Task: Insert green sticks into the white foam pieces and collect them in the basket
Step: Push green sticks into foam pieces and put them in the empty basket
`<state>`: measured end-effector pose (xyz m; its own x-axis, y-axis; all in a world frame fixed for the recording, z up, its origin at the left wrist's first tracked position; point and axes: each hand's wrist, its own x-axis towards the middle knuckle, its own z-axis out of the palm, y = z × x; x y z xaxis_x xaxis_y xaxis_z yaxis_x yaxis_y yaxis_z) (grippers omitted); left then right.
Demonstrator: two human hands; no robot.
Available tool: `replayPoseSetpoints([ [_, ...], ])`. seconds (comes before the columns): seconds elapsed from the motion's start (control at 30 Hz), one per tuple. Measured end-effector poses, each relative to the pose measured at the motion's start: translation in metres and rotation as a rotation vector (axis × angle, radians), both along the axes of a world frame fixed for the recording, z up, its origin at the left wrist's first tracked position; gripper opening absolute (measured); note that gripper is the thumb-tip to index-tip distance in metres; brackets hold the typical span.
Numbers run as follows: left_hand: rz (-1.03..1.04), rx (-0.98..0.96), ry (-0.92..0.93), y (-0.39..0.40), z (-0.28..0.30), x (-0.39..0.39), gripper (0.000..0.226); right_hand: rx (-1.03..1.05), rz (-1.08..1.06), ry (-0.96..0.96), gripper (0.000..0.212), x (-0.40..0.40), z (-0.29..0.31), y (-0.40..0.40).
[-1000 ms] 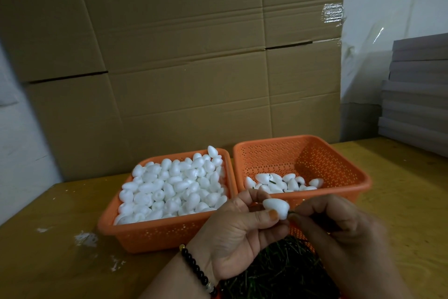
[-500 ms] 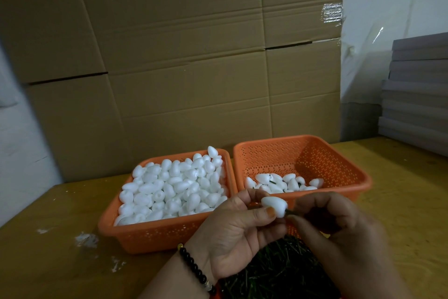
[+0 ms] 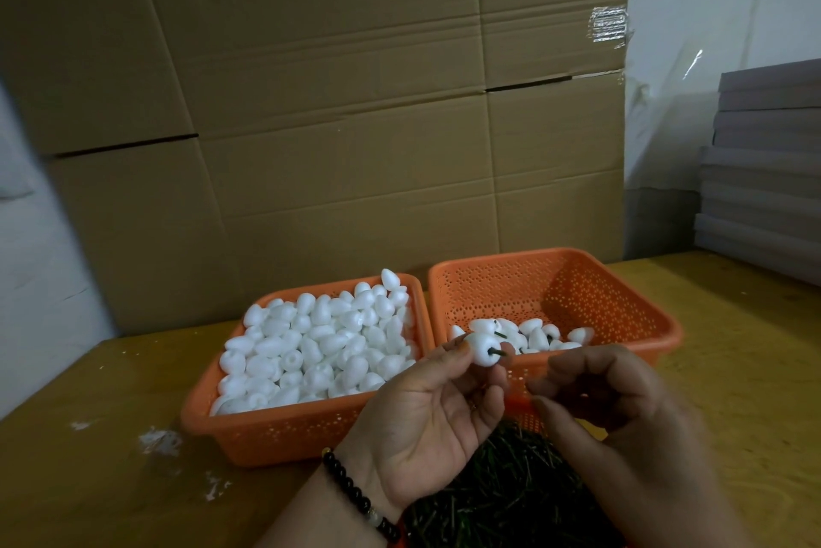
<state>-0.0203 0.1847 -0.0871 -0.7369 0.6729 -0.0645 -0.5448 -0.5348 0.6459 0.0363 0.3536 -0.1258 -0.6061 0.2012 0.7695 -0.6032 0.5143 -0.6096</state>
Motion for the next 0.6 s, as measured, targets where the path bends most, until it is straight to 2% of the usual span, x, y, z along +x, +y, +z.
replayPoseSetpoints([
  [0.3, 0.063, 0.065, 0.002, -0.0003, -0.0002, -0.0021, 0.036, -0.009, 0.019, -0.039, 0.035, 0.0043, 0.0041, -0.0026],
  [0.4, 0.076, 0.05, 0.033, -0.0001, 0.0001, -0.0026, 0.037, 0.016, -0.018, -0.017, 0.036, 0.0045, 0.0051, -0.0037],
  [0.5, 0.115, 0.021, 0.082, 0.0012, -0.0004, -0.0025, 0.042, 0.059, -0.048, -0.006, 0.05, 0.0028, 0.003, -0.0028],
  [0.6, 0.23, -0.04, 0.159, 0.004, -0.0033, -0.0035, 0.043, 0.054, -0.026, -0.005, 0.046, 0.0031, 0.0036, -0.0029],
])
